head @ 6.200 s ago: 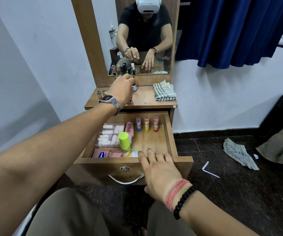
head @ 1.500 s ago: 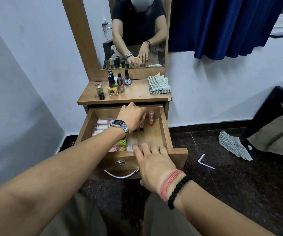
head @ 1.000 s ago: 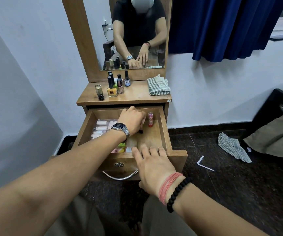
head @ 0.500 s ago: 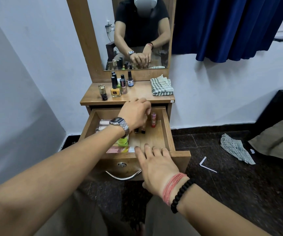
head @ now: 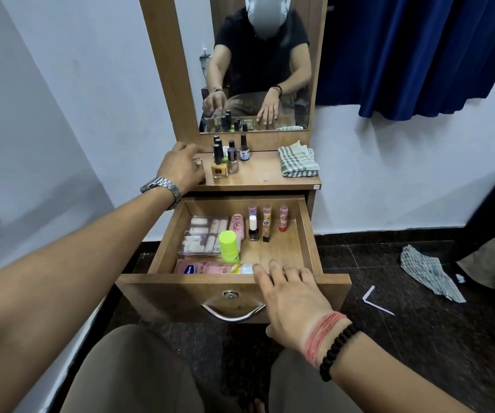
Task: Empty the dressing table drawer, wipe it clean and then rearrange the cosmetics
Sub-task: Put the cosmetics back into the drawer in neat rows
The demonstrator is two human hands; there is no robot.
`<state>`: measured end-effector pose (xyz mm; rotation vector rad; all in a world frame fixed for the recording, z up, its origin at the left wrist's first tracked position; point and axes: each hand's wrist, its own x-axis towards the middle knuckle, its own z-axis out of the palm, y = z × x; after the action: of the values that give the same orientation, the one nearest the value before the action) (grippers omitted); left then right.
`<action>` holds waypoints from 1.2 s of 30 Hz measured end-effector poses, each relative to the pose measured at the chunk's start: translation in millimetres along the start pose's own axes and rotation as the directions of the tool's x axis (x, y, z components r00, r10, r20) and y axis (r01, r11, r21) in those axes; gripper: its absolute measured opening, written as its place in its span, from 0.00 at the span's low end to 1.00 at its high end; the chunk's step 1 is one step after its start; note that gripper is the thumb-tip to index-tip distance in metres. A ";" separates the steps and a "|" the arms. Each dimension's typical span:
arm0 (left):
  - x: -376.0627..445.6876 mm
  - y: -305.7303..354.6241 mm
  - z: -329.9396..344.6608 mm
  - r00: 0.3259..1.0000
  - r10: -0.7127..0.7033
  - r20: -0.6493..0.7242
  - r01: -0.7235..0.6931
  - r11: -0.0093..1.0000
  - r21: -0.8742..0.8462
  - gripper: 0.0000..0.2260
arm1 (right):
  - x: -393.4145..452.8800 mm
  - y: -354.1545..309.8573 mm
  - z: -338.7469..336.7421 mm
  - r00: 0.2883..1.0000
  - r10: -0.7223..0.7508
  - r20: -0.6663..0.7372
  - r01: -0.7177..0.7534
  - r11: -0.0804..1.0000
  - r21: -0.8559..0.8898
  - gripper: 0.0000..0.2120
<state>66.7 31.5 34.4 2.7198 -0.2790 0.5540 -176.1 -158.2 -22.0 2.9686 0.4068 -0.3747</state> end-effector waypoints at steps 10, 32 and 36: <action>0.9 -6.8 -0.1 1.000 -0.022 0.008 0.022 0.999 -0.023 0.10 | -0.1 0.3 -0.6 1.000 -0.001 0.011 0.001 1.000 0.005 0.41; -61.5 91.2 39.7 0.849 0.500 0.169 -0.482 0.865 -0.139 0.12 | 0.0 -1.4 -4.3 0.999 0.015 0.028 -0.015 1.000 0.002 0.42; -66.1 99.7 60.2 0.836 0.499 0.228 -0.492 0.866 -0.091 0.10 | -0.5 -1.7 -5.5 1.000 0.018 0.020 -0.018 1.000 0.017 0.41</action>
<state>1.7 -74.7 -14.9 2.6781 -1.0731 0.3311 -175.7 -155.9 -16.8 2.9805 0.3765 -0.4081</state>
